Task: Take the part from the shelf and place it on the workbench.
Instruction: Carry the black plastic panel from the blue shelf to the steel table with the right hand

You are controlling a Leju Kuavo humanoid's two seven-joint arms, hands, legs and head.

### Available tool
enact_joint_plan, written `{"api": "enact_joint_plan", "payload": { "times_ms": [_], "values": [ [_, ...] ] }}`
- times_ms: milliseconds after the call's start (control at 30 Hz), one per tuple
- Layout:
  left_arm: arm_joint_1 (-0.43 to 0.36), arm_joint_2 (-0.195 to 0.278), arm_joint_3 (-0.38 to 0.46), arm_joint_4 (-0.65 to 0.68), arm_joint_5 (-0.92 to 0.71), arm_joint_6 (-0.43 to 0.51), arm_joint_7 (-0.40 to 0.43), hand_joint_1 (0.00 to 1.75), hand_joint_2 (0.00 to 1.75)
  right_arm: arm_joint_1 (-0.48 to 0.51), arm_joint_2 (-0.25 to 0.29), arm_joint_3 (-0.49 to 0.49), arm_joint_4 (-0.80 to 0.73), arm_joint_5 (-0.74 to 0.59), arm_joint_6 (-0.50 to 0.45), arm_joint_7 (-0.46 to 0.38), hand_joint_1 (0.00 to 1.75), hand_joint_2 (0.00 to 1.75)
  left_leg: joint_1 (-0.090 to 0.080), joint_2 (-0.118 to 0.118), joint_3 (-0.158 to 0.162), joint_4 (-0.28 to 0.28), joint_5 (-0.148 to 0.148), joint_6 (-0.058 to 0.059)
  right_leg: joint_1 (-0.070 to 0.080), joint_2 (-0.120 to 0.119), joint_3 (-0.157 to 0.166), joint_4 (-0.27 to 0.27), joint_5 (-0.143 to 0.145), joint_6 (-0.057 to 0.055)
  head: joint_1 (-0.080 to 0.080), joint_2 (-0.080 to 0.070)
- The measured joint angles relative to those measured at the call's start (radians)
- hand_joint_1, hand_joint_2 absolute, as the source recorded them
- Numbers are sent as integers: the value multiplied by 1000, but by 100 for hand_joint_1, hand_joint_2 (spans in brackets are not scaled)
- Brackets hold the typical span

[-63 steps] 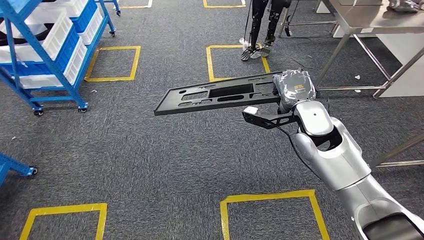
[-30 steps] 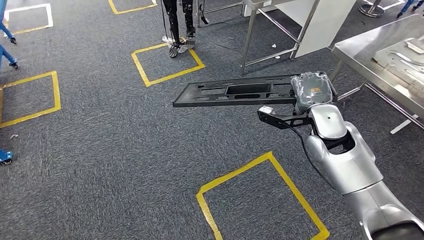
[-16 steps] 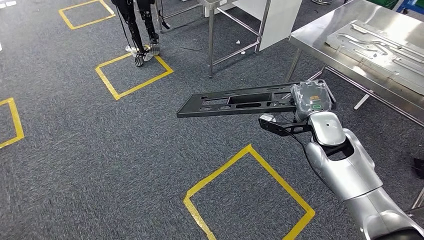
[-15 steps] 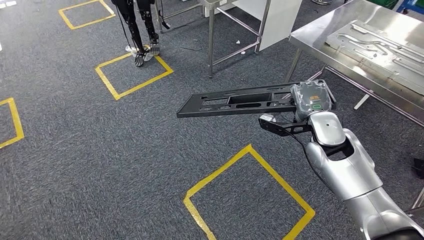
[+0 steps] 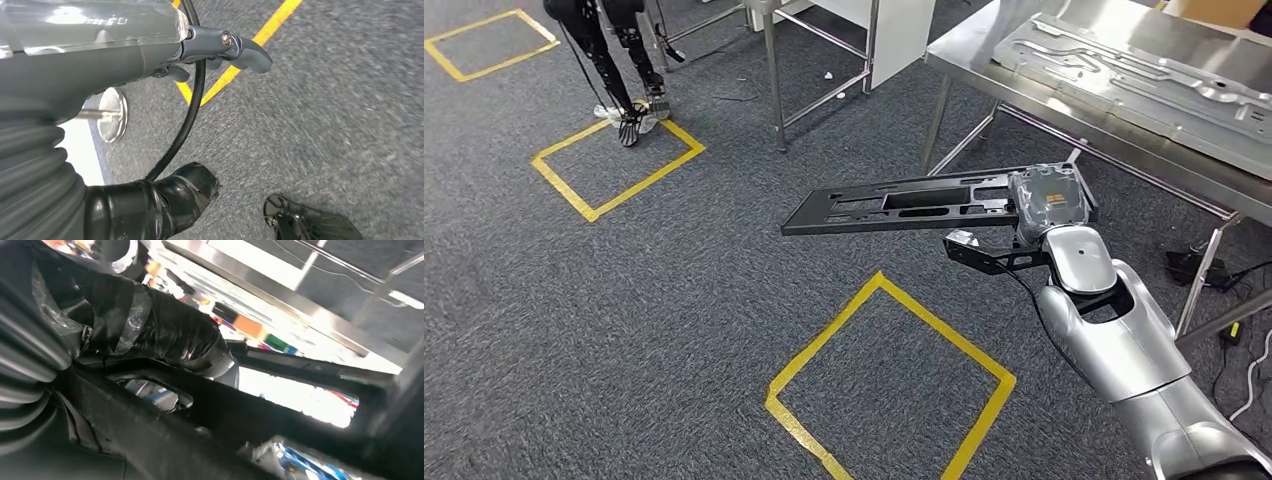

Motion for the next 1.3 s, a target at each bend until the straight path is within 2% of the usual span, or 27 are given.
{"api": "enact_joint_plan", "payload": {
  "times_ms": [33, 100, 133, 200, 233, 267, 300, 333, 367, 400, 467, 533, 600, 633, 667, 733, 767, 833, 867, 900, 967, 1033, 1067, 1133, 1200, 1267, 1300],
  "values": [
    [-1, 0, 0, 0, 0, 0, 0, 0, 175, -2, 0, -1, 0, 0, 0, 0, 175, 175, -2, 10, 2, -1, -2, -4, 5, -6, 5, -15, -1, -5, 0, 0],
    [-5, 0, 0, 0, 0, 1, 0, 0, 175, -2, -2, -2, 0, 0, 0, 0, 175, 175, -5, 31, 8, -3, -6, -14, 4, 20, 5, -18, 3, -15, 0, 0],
    [-7, 1, 0, 0, 0, 1, 0, 0, 175, -1, -3, -3, 0, 0, 0, 0, 175, 175, -4, 24, 9, 1, -13, -20, 0, 32, 7, -23, 6, -20, 0, 0],
    [-6, 2, 1, 0, 0, 2, 1, 0, 175, -1, -4, -4, 0, 0, 0, -1, 175, 175, 0, -27, -13, 57, -53, -28, -8, 55, 12, -32, 12, -33, -1, 0],
    [-4, 2, 1, 0, 0, 2, 1, 0, 175, -1, -4, -5, 0, 0, 0, -1, 175, 175, 3, -60, -39, 115, -84, -30, -9, 67, 12, -33, 14, -37, -1, 0],
    [-3, 2, 1, 0, 0, 2, 1, 0, 175, 0, -4, -5, 0, 1, 0, -2, 175, 175, 4, -80, -72, 183, -115, -32, -9, 80, 10, -32, 14, -40, -1, 0],
    [-1, 2, 1, 0, 0, 2, 1, 0, 175, 1, -4, -5, 1, 1, 0, -2, 175, 175, 5, -89, -100, 239, -134, -33, -8, 95, 8, -30, 14, -40, -1, 0],
    [0, 2, 1, 0, 1, 2, 2, 0, 175, 2, -4, -5, 1, 1, 1, -2, 175, 175, 5, -92, -117, 268, -134, -33, -8, 111, 7, -28, 14, -40, -1, 0],
    [1, 2, 2, 0, 1, 2, 2, 0, 175, 3, -3, -5, 1, 1, 1, -3, 175, 175, 5, -94, -116, 259, -114, -32, -7, 128, 5, -24, 14, -40, -1, 0],
    [1, 3, 2, 0, 1, 2, 3, 0, 175, 3, -3, -5, 1, 1, 1, -4, 175, 175, 5, -100, -98, 212, -78, -30, -7, 144, 4, -20, 13, -39, -1, 0],
    [2, 4, 2, 0, 1, 2, 5, 0, 175, 2, -3, -5, 1, 1, 1, -6, 175, 175, 7, -144, -45, 83, -14, -20, -7, 172, -1, -11, 11, -34, -1, 0],
    [1, 6, 2, 0, 1, 2, 5, 0, 175, 0, -3, -5, 2, 1, 1, -6, 175, 175, 8, -180, -17, 18, 3, -14, -11, 197, -11, -6, 13, -23, -1, 0],
    [-2, 5, 2, 0, 1, 2, 6, 0, 175, 1, -4, -5, 3, 1, 2, -6, 175, 175, 7, -165, -12, 9, 5, -9, -15, 222, -18, -10, 20, -7, -1, 0],
    [-3, 4, 2, 0, 0, 2, 6, 0, 175, 3, -6, -5, 4, 1, 2, -7, 175, 175, 8, -151, -8, 2, 9, -3, -15, 215, -20, -8, 20, -1, -1, 0],
    [-4, 4, 2, 0, 0, 2, 6, 0, 175, 3, -7, -5, 4, 1, 2, -7, 175, 175, 10, -136, -4, -6, 13, 3, -13, 191, -26, 3, 12, 4, 2, 0],
    [-2, 3, 3, 0, 0, 2, 5, 0, 175, 0, -9, -5, 5, 1, 2, -8, 175, 175, 12, -107, 2, -16, 18, 14, -12, 117, -65, 84, -33, 13, 8, 0],
    [-1, 3, 3, 0, 0, 3, 5, 0, 175, -1, -9, -5, 6, 1, 2, -8, 175, 175, 11, -94, 2, -17, 18, 16, -14, 90, -97, 146, -63, 17, 11, 0],
    [1, 3, 3, 0, 0, 5, 5, 0, 175, 1, -8, -5, 8, 0, 2, -7, 175, 175, 11, -66, 3, -16, 15, 15, -22, 72, -146, 242, -91, 25, 11, 0],
    [1, 3, 3, 0, 0, 5, 5, 0, 175, 2, -8, -6, 8, 1, 2, -7, 175, 175, 11, -52, 4, -15, 12, 14, -25, 67, -147, 243, -81, 27, 11, 0],
    [0, 2, 3, 0, 0, 6, 5, 0, 175, 2, -8, -6, 9, 1, 2, -7, 175, 175, 12, -37, 5, -13, 9, 11, -28, 60, -126, 204, -54, 29, 11, 0],
    [0, 1, 3, 0, 0, 6, 6, 0, 175, 1, -8, -6, 9, 1, 2, -7, 175, 175, 9, -12, 10, -9, -1, 2, -24, 21, -54, 71, 3, 25, 11, 0],
    [-1, 0, 3, 0, 0, 6, 6, 0, 175, 0, -8, -6, 9, 1, 2, -7, 175, 175, 5, 10, 16, -6, -10, -11, -16, -9, -15, -5, 22, 14, 10, 0],
    [-2, 0, 3, 0, 1, 7, 6, 0, 175, 0, -8, -6, 9, 1, 2, -7, 175, 175, 2, 21, 20, -7, -12, -18, -11, -7, -16, -8, 18, 7, 10, 0],
    [-6, 1, 3, 0, 1, 7, 6, 0, 175, 2, -9, -6, 9, 1, 1, -7, 175, 175, 4, 35, 28, -10, -19, -31, -13, 21, -15, -14, 20, -5, 10, 0],
    [-7, 1, 3, 0, 1, 7, 7, 0, 175, 2, -10, -6, 9, 1, 1, -7, 175, 175, 10, -11, 18, 27, -49, -40, -18, 47, -9, -23, 24, -19, 9, 0],
    [-5, 1, 4, 0, 1, 7, 7, 0, 175, 2, -9, -6, 9, 1, 1, -7, 175, 175, 13, -76, -38, 143, -111, -42, -19, 72, -7, -26, 25, -30, 8, 0],
    [-3, 1, 4, 0, 1, 7, 7, 0, 175, 2, -8, -6, 9, 1, 2, -6, 175, 175, 13, -89, -74, 212, -138, -42, -16, 87, -8, -25, 25, -33, 8, 0]
  ]
}}
